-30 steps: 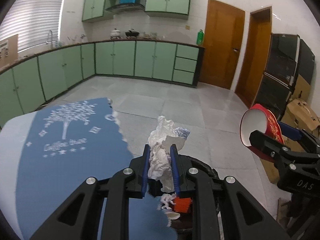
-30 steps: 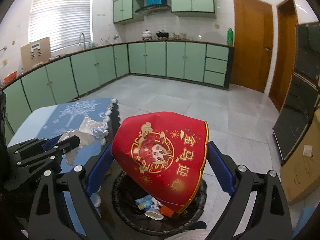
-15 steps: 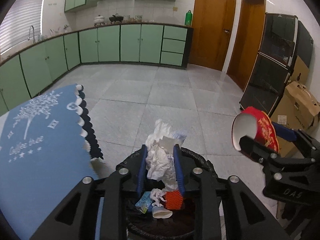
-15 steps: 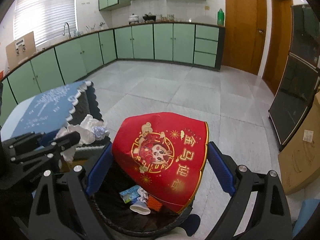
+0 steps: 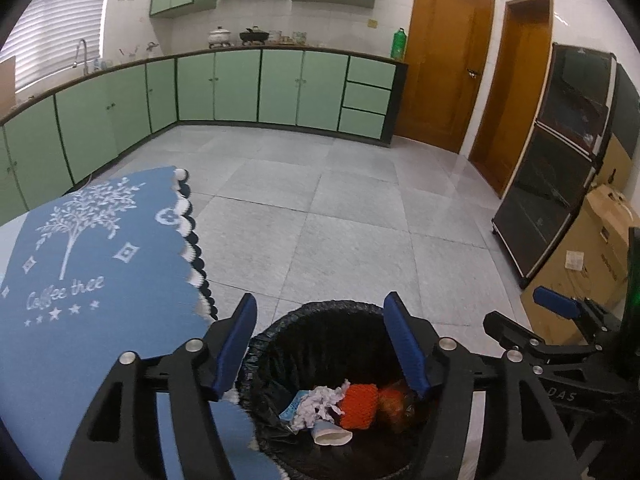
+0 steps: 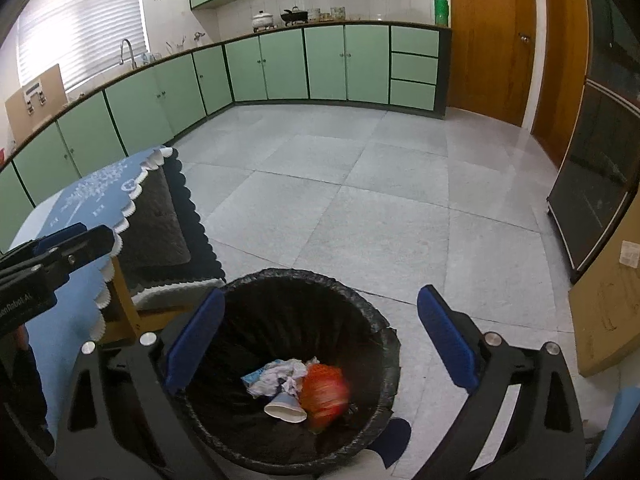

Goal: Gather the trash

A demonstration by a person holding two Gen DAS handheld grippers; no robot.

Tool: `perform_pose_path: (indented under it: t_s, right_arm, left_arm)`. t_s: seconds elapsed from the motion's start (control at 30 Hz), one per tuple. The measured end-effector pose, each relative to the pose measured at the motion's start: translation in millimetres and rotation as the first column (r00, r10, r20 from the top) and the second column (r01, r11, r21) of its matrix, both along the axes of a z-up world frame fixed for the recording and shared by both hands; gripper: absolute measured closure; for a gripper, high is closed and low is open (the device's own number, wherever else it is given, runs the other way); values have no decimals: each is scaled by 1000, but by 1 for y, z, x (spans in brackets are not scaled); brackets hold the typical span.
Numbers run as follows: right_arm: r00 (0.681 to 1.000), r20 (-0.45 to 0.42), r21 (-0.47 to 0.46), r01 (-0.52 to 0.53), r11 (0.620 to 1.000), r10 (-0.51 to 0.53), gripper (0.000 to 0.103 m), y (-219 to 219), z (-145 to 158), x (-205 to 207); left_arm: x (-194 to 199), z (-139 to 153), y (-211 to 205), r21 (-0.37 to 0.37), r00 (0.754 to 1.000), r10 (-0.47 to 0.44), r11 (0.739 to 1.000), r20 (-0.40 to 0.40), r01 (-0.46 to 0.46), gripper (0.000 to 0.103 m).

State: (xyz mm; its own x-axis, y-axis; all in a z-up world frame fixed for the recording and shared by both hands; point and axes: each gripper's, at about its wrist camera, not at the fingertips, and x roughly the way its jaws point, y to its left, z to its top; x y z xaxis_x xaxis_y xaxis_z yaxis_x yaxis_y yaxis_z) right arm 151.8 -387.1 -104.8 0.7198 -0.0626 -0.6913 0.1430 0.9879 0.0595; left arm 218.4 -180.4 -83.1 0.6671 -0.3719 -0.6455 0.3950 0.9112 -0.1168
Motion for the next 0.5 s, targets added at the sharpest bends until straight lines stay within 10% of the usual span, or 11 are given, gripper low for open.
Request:
perform_pose_path:
  t_s: [0.5]
  right_arm:
    - [996,74,57,-49,997,44,5,35,65,-49]
  left_arm:
    - [-51,49,43,-6,997,33,999,76,-33,9]
